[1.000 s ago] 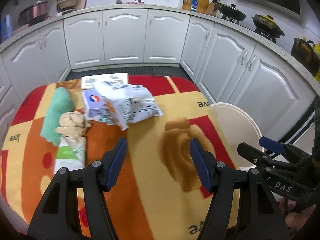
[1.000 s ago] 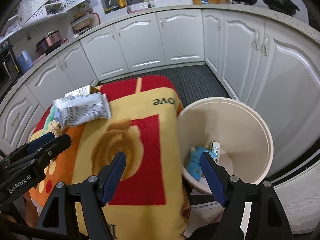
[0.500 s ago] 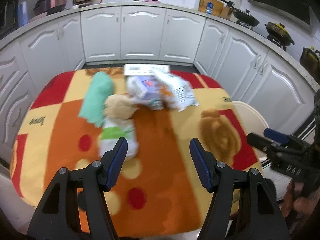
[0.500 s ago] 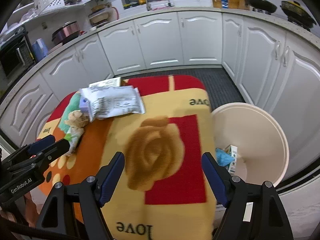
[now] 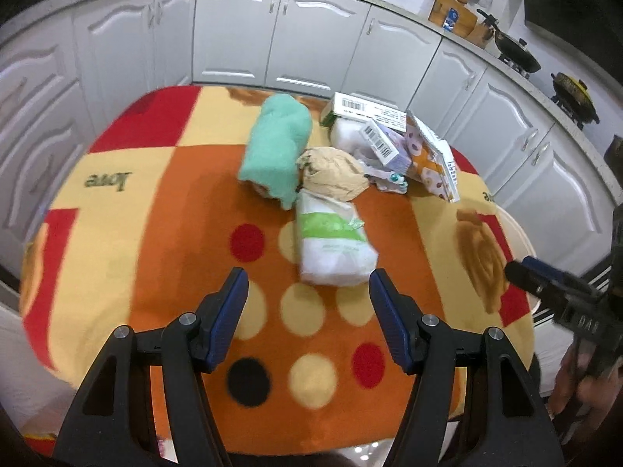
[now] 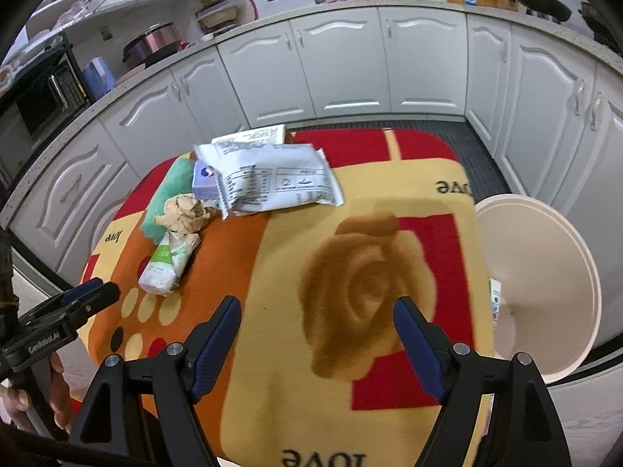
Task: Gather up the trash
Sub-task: 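Move both tools back over the table toward the remaining items, then grasp the white-green packet with the left tool while the right tool grasps crumpled brown paper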
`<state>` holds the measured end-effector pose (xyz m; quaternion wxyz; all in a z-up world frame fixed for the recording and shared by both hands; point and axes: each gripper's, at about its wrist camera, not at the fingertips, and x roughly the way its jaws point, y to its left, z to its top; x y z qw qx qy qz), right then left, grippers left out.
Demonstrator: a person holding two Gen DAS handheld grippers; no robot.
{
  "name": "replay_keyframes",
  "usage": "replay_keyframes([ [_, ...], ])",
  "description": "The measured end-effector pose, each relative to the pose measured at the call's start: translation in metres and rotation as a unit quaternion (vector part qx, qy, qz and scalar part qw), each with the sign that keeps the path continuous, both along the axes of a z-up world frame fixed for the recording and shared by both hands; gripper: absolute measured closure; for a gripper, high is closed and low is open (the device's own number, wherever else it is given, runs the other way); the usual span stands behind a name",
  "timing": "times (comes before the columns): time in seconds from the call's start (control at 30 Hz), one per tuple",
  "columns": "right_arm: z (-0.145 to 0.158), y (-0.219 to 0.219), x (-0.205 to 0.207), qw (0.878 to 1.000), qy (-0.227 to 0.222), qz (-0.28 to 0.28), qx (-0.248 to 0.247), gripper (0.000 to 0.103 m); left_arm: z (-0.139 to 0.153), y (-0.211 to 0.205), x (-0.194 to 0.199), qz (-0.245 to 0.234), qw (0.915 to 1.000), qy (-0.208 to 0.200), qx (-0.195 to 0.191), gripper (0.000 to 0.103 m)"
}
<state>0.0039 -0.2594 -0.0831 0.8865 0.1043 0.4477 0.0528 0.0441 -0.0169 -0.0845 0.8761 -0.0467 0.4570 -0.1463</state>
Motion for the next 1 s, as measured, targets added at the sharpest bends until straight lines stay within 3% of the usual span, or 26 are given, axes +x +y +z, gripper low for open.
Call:
replay_keyframes([
  [0.3,0.002,0.018,0.008,1.000,0.003,0.024,-0.009,0.025,-0.032,-0.034,0.046,-0.008,0.9984,0.035,0.044,0.040],
  [0.37,0.001,0.021,0.011,1.000,0.006,0.026,-0.007,0.024,-0.034,-0.035,0.047,-0.011,0.9987,0.026,0.043,0.040],
  [0.43,0.000,0.025,0.014,0.999,0.009,0.032,-0.002,0.024,-0.032,-0.033,0.045,-0.013,0.9987,0.022,0.044,0.053],
  [0.47,-0.001,0.029,0.017,0.999,0.011,0.036,0.001,0.024,-0.032,-0.031,0.045,-0.017,0.9987,0.023,0.043,0.066],
  [0.6,-0.005,0.045,0.028,0.998,0.017,0.061,0.018,0.024,-0.024,-0.011,0.038,-0.014,0.9991,0.029,0.027,0.076],
  [0.87,-0.010,0.102,0.061,0.993,0.005,0.113,0.037,0.024,-0.001,0.045,0.012,0.012,0.9990,-0.002,0.042,0.077],
  [1.0,-0.016,0.126,0.091,0.993,-0.003,0.107,0.039,0.025,0.003,0.064,0.004,0.027,0.9988,-0.011,0.038,0.077],
])
